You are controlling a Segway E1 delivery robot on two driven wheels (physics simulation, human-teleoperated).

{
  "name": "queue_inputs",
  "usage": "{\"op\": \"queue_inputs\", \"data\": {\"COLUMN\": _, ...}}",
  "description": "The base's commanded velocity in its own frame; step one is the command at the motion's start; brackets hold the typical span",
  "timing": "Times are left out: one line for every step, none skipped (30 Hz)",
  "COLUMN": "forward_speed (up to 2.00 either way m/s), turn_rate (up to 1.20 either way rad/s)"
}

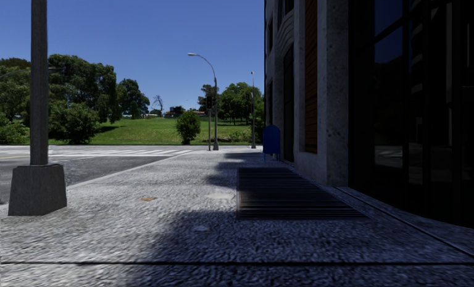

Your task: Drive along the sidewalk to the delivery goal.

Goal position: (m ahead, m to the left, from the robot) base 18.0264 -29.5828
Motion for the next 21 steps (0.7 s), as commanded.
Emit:
{"op": "queue_inputs", "data": {"forward_speed": 2.0, "turn_rate": 0.0}}
{"op": "queue_inputs", "data": {"forward_speed": 2.0, "turn_rate": 0.0}}
{"op": "queue_inputs", "data": {"forward_speed": 2.0, "turn_rate": 0.0}}
{"op": "queue_inputs", "data": {"forward_speed": 2.0, "turn_rate": 0.0}}
{"op": "queue_inputs", "data": {"forward_speed": 2.0, "turn_rate": 0.0}}
{"op": "queue_inputs", "data": {"forward_speed": 2.0, "turn_rate": 0.0}}
{"op": "queue_inputs", "data": {"forward_speed": 2.0, "turn_rate": 0.0}}
{"op": "queue_inputs", "data": {"forward_speed": 2.0, "turn_rate": 0.0}}
{"op": "queue_inputs", "data": {"forward_speed": 2.0, "turn_rate": 0.0}}
{"op": "queue_inputs", "data": {"forward_speed": 2.0, "turn_rate": 0.0}}
{"op": "queue_inputs", "data": {"forward_speed": 2.0, "turn_rate": 0.0}}
{"op": "queue_inputs", "data": {"forward_speed": 2.0, "turn_rate": 0.0}}
{"op": "queue_inputs", "data": {"forward_speed": 2.0, "turn_rate": 0.0}}
{"op": "queue_inputs", "data": {"forward_speed": 2.0, "turn_rate": 0.0}}
{"op": "queue_inputs", "data": {"forward_speed": 2.0, "turn_rate": 0.0}}
{"op": "queue_inputs", "data": {"forward_speed": 2.0, "turn_rate": 0.0}}
{"op": "queue_inputs", "data": {"forward_speed": 2.0, "turn_rate": 0.0}}
{"op": "queue_inputs", "data": {"forward_speed": 2.0, "turn_rate": 0.0}}
{"op": "queue_inputs", "data": {"forward_speed": 2.0, "turn_rate": 0.0}}
{"op": "queue_inputs", "data": {"forward_speed": 2.0, "turn_rate": 0.0}}
{"op": "queue_inputs", "data": {"forward_speed": 2.0, "turn_rate": 0.0}}
